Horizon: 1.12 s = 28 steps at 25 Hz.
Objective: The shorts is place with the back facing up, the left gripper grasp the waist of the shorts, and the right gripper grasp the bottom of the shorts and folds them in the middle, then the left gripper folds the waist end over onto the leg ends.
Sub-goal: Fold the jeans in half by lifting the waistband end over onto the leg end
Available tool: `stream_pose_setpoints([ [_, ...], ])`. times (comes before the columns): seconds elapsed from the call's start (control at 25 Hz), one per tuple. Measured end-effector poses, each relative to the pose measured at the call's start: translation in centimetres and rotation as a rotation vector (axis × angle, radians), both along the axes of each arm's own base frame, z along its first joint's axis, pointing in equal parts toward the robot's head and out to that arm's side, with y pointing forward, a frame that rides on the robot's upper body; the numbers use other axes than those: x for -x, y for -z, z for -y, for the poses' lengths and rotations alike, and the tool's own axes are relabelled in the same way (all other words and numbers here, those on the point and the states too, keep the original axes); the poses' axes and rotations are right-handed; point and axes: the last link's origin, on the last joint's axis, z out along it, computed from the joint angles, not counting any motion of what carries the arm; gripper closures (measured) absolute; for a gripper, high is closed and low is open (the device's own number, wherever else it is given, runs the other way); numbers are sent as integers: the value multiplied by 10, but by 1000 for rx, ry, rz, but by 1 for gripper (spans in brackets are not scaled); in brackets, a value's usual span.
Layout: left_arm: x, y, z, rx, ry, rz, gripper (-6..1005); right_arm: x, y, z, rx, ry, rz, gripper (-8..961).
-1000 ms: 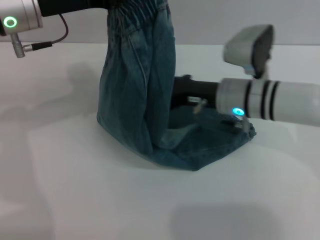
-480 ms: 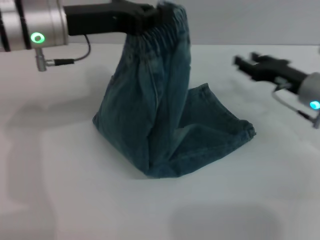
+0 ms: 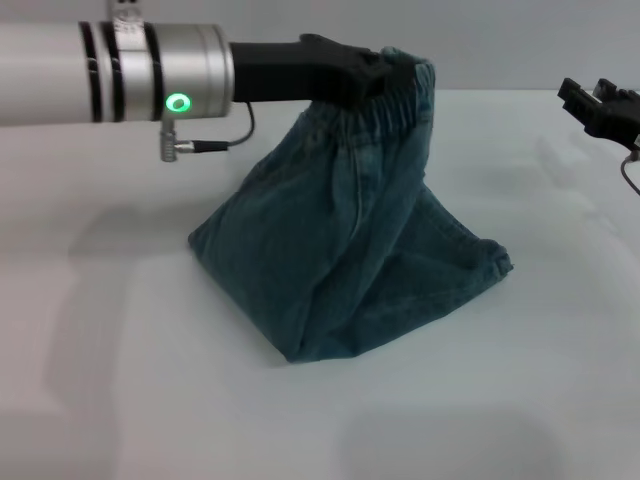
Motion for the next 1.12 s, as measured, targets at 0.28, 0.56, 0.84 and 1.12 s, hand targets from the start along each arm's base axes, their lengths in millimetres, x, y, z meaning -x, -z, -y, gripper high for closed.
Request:
stream_pose_setpoints([
  [0.28, -5, 14, 0, -6, 7, -34, 921, 0, 1, 0, -1, 1, -3, 437],
  [0.56, -2, 12, -3, -40, -20, -6, 781, -1, 2, 1, -1, 11, -14, 436],
  [0.84, 8, 0, -1, -94, -34, 82, 469, 0, 4, 3, 4, -3, -12, 437],
  [1.12, 46, -33, 12, -314, -58, 284, 321, 13, 1, 9, -5, -125, -17, 437],
])
